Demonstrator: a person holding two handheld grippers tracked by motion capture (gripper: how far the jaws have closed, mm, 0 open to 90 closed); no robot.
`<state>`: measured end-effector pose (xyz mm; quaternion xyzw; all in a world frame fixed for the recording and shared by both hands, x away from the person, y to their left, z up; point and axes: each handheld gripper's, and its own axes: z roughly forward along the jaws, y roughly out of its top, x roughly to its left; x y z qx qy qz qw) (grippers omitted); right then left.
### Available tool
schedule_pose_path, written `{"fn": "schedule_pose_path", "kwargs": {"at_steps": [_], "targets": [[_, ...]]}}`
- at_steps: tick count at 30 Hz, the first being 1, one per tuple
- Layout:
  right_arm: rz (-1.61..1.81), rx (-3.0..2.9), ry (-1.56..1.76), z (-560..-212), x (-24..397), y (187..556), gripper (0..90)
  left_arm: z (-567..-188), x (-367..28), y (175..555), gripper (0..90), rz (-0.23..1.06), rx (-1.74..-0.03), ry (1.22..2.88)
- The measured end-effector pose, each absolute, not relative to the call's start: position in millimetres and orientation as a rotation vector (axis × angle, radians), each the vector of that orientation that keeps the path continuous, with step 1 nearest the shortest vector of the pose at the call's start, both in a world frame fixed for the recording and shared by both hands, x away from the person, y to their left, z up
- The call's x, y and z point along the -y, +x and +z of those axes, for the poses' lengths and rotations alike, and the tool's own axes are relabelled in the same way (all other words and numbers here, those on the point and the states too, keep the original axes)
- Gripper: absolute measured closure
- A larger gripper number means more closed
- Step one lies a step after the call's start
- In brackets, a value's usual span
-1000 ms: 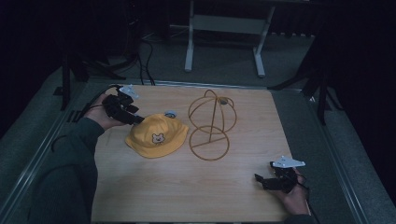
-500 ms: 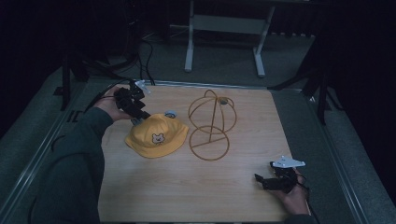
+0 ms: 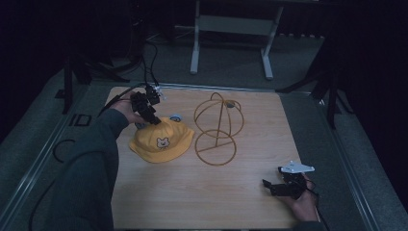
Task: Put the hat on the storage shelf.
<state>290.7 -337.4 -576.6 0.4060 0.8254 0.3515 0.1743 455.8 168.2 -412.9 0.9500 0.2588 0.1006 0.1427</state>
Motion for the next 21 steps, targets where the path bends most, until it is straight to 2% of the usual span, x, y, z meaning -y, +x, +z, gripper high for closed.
{"fn": "schedule_pose_path", "kwargs": {"at_steps": [14, 16, 19, 21], "targets": [[0.996, -2.340, 1.151, -576.5, 337.4, 290.7, 11.7, -435.8, -151.8, 464.3, 57.4, 0.195, -0.728, 2.811], [0.996, -2.340, 1.151, -576.5, 337.4, 290.7, 11.7, -436.4, -151.2, 464.7, 61.3, 0.194, -0.720, 2.819], [0.996, -2.339, 1.151, -576.5, 337.4, 290.7, 11.7, -437.0, -150.4, 464.0, 74.3, 0.200, -0.707, 2.826], [0.997, -2.339, 1.151, -576.5, 337.3, 290.7, 11.7, -437.7, -149.8, 463.2, 79.7, 0.199, -0.698, 2.835]]}}
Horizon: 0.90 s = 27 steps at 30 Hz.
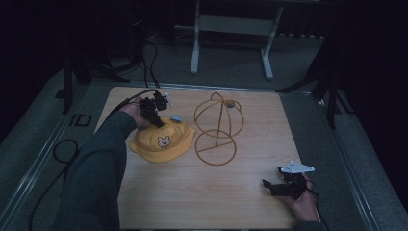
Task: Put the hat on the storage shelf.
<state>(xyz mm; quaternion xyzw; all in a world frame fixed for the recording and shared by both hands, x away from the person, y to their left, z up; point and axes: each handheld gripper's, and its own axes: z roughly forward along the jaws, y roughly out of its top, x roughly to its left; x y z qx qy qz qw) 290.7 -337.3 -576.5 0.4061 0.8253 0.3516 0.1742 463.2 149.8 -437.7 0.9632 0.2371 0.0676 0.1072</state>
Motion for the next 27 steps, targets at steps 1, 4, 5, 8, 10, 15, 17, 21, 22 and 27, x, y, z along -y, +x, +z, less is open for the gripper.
{"fn": "schedule_pose_path", "kwargs": {"at_steps": [1, 4, 5, 8, 10, 15, 17, 21, 22, 27], "targets": [[0.996, -2.340, 1.151, -576.5, 337.4, 290.7, 11.7, -437.7, -149.5, 462.6, 81.0, 0.195, -0.698, 2.836], [0.996, -2.340, 1.151, -576.5, 337.4, 290.7, 11.7, -436.0, -150.4, 461.4, 82.5, 0.192, -0.700, 2.837], [0.996, -2.340, 1.150, -576.5, 337.4, 290.7, 11.7, -435.0, -151.0, 460.9, 82.8, 0.192, -0.702, 2.837], [0.996, -2.340, 1.151, -576.5, 337.4, 290.7, 11.7, -430.7, -152.9, 458.8, 83.2, 0.199, -0.704, 2.826], [0.996, -2.340, 1.151, -576.5, 337.4, 290.7, 11.7, -427.2, -154.0, 456.9, 83.2, 0.208, -0.697, 2.819], [0.996, -2.340, 1.151, -576.5, 337.4, 290.7, 11.7, -418.8, -158.3, 453.7, 83.3, 0.222, -0.703, 2.800], [0.996, -2.340, 1.151, -576.5, 337.4, 290.7, 11.7, -414.8, -159.5, 452.3, 83.3, 0.235, -0.699, 2.800], [0.996, -2.340, 1.151, -576.5, 337.4, 290.7, 11.7, -403.4, -159.6, 447.8, 83.3, 0.260, -0.673, 2.776], [0.996, -2.340, 1.150, -576.6, 337.4, 290.7, 11.7, -400.4, -159.4, 446.5, 83.2, 0.263, -0.665, 2.768], [0.996, -2.339, 1.151, -576.6, 337.3, 290.7, 11.7, -388.8, -159.8, 440.7, 83.2, 0.287, -0.636, 2.747]]}}
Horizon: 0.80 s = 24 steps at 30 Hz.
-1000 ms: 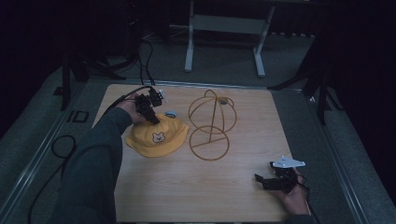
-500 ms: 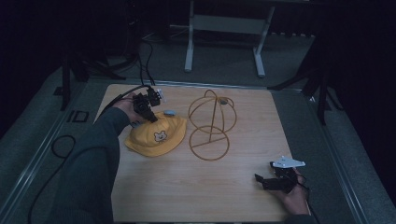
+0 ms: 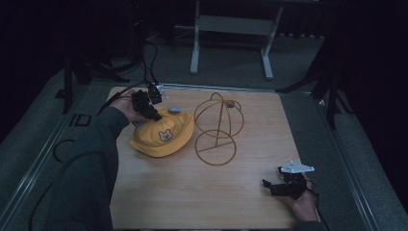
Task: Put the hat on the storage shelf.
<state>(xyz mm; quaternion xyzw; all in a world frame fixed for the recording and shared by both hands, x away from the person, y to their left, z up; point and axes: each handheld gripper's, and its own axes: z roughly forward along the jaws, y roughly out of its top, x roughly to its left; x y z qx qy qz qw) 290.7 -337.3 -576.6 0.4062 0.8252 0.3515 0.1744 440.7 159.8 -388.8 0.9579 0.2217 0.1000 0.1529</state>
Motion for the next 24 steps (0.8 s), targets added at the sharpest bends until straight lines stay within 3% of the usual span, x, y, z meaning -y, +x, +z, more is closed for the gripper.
{"fn": "schedule_pose_path", "kwargs": {"at_steps": [24], "targets": [[0.999, -2.337, 1.155, -576.5, 337.1, 290.7, 11.7, -349.9, -171.5, 425.5, 82.4, 0.371, -0.585, 2.667]]}}
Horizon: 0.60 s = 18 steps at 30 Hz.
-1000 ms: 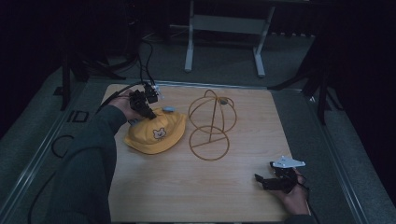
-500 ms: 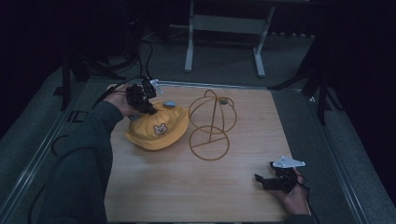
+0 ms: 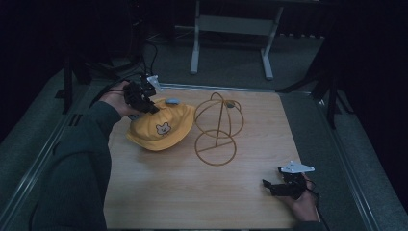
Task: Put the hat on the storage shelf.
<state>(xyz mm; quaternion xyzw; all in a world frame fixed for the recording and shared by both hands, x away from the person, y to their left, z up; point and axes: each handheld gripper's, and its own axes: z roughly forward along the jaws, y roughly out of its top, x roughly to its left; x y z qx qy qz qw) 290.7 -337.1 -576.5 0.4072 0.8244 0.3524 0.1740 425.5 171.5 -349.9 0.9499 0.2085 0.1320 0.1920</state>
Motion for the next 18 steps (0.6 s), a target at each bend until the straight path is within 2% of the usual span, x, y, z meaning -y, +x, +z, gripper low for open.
{"fn": "schedule_pose_path", "kwargs": {"at_steps": [18], "targets": [[0.998, -2.338, 1.154, -576.5, 337.2, 290.7, 11.7, -332.8, -182.3, 417.1, 82.6, 0.415, -0.575, 2.616]]}}
